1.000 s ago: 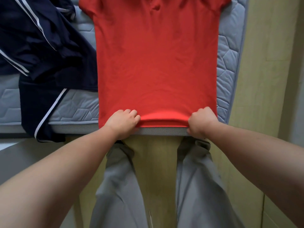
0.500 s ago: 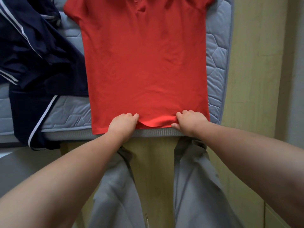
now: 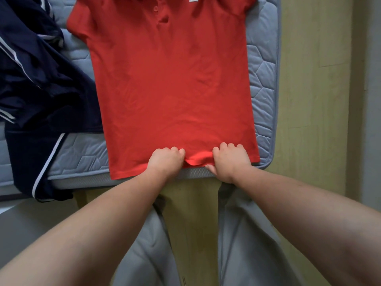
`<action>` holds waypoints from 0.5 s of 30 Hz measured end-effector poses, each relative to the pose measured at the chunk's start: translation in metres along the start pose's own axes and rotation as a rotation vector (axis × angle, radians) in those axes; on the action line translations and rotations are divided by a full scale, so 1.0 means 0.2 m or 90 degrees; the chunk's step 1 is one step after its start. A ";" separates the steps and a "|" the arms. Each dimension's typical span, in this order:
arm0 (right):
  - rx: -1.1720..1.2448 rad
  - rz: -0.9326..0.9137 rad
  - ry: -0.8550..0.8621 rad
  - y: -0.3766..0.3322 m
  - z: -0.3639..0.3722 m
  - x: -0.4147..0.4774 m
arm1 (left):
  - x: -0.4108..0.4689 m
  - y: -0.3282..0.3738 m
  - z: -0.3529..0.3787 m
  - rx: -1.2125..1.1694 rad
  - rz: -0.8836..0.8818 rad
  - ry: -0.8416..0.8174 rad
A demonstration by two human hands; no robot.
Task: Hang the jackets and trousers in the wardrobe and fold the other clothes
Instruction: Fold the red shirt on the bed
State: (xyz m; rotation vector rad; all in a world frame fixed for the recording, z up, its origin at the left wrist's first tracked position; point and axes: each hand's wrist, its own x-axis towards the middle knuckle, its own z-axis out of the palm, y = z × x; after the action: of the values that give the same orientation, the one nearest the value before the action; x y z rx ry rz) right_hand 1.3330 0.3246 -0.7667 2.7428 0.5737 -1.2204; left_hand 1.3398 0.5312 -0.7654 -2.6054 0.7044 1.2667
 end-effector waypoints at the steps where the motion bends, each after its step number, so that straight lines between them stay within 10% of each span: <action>1: 0.011 -0.010 0.029 -0.01 0.00 0.00 | 0.01 0.01 -0.01 -0.007 0.026 -0.002; 7: 0.050 -0.091 0.116 -0.11 -0.03 0.00 | 0.02 0.03 -0.06 -0.044 0.055 -0.017; 15: -0.016 -0.066 -0.052 -0.07 -0.04 -0.01 | -0.05 0.02 -0.09 -0.002 0.086 -0.077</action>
State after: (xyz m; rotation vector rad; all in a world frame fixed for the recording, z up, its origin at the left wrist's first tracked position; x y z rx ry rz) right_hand 1.3326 0.3383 -0.7585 2.6592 0.7241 -1.3298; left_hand 1.3456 0.5255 -0.7466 -2.4947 0.8702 1.4500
